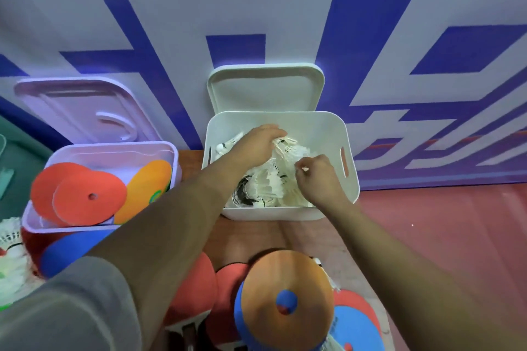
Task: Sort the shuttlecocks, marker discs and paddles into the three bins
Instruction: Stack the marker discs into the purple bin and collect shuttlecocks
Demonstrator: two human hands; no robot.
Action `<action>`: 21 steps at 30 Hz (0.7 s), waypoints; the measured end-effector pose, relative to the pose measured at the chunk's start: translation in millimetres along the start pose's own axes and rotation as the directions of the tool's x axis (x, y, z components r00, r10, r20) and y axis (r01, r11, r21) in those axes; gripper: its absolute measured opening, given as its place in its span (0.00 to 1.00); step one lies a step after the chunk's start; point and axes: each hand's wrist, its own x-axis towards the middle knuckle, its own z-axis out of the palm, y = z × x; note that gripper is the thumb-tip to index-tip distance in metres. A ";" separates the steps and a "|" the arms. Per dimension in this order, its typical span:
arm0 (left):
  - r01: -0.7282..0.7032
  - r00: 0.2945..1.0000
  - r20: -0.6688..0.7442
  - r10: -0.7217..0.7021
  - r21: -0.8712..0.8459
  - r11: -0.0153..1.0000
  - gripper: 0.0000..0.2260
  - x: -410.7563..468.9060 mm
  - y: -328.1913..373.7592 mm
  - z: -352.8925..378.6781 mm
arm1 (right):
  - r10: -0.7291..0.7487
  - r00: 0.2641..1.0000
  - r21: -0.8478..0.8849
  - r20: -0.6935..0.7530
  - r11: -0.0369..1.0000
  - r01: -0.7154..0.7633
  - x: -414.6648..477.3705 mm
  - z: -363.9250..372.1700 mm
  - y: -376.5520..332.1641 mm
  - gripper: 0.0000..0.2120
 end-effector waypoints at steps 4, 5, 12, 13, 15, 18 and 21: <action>0.047 0.997 -0.066 -0.050 -0.042 0.998 0.16 -13.6 3.5 -22.1 | -0.033 0.998 -0.154 -0.056 0.988 0.024 -3.5 -8.4 -8.0 0.08; 0.049 0.996 -0.072 -0.052 -0.050 0.998 0.16 -21.1 3.0 -29.4 | -0.011 0.998 -0.167 -0.057 0.986 0.002 -4.8 -12.3 -12.6 0.07; 0.160 0.954 -0.216 -0.209 -0.224 0.961 0.11 -106.5 -20.1 -75.7 | -0.201 0.977 -0.224 -0.068 0.958 0.181 -26.0 -27.4 -72.2 0.16; 0.168 0.942 -0.246 -0.227 -0.239 0.956 0.11 -125.5 -23.4 -83.5 | -0.233 0.972 -0.173 -0.040 0.959 0.223 -30.5 -23.9 -86.2 0.16; 0.204 0.915 -0.305 -0.264 -0.215 0.955 0.10 -167.6 -36.9 -98.6 | -0.319 0.948 -0.113 0.003 0.942 0.317 -42.6 -11.7 -115.3 0.17; 0.265 0.851 -0.402 -0.338 -0.229 0.937 0.09 -237.4 -63.2 -119.2 | -0.459 0.887 -0.040 0.044 0.887 0.460 -67.0 16.2 -159.7 0.14; 0.324 0.764 -0.475 -0.437 -0.303 0.896 0.09 -315.8 -86.0 -132.6 | -0.542 0.831 0.024 0.120 0.839 0.544 -93.5 54.6 -199.7 0.11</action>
